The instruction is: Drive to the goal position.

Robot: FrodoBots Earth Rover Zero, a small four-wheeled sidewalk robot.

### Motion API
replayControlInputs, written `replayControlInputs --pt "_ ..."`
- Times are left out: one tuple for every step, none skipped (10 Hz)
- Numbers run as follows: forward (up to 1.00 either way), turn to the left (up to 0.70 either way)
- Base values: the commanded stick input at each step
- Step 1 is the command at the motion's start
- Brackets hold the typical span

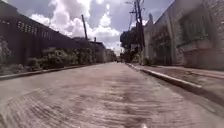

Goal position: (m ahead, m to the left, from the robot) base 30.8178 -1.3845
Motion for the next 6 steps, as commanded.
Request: replayControlInputs --pt "0.85 0.0" --pt "0.85 0.0" --pt "0.85 0.0" --pt "0.85 0.0" --pt "0.85 0.0" --pt "0.85 0.0"
